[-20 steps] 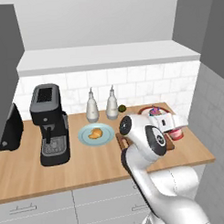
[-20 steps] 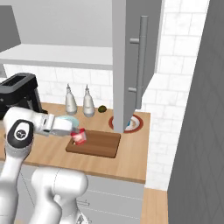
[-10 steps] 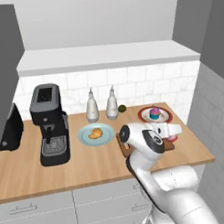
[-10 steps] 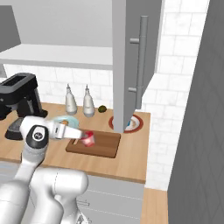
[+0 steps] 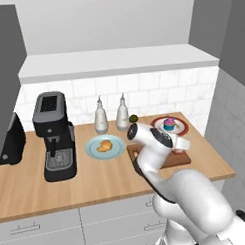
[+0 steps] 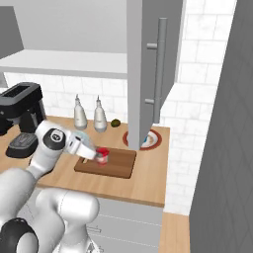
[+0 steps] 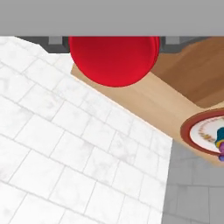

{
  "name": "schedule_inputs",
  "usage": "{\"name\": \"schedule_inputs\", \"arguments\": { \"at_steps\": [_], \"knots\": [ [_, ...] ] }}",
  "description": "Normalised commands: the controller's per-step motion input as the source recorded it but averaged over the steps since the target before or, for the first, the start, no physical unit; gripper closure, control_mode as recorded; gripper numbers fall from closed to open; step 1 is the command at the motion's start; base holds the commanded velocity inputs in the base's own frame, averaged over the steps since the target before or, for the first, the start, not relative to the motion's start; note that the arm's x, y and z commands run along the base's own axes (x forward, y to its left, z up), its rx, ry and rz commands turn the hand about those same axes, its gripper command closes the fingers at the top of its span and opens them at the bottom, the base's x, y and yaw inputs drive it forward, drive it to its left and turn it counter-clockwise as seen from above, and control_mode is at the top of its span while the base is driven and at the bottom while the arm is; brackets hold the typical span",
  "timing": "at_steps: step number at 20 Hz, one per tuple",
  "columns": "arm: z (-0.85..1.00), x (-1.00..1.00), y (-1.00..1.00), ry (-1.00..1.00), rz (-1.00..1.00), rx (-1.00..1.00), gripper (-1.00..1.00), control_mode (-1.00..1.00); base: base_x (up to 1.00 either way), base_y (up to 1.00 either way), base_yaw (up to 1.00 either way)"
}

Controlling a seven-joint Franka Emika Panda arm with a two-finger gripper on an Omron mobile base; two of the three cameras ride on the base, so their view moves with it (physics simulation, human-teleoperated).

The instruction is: From the different types of pastries on the counter, select a croissant and place it on the cutting board. Then retrieve a jar of jam from the cabinet and place it alongside the croissant on the cutting board.

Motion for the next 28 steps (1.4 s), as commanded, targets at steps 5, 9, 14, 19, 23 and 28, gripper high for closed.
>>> {"name": "schedule_inputs", "arguments": {
  "at_steps": [5,9,14,19,23,28],
  "knots": [
    [-0.19,0.41,0.07,-0.13,-0.17,0.11,1.00,-1.00,0.00,0.00,0.00],
    [-0.20,0.03,0.06,-0.14,-0.09,0.00,1.00,-1.00,0.00,0.00,0.00],
    [-0.07,0.00,0.00,0.00,-0.02,0.00,1.00,-1.00,0.00,0.00,0.00],
    [-0.36,0.03,0.00,0.00,0.00,0.03,1.00,-1.00,0.00,0.00,0.00],
    [-0.51,0.16,0.00,-0.05,0.00,0.00,1.00,-1.00,0.00,0.00,0.00],
    [-0.10,0.69,0.03,-0.09,-0.06,0.00,1.00,-1.00,0.00,0.00,0.00]
  ]
}}
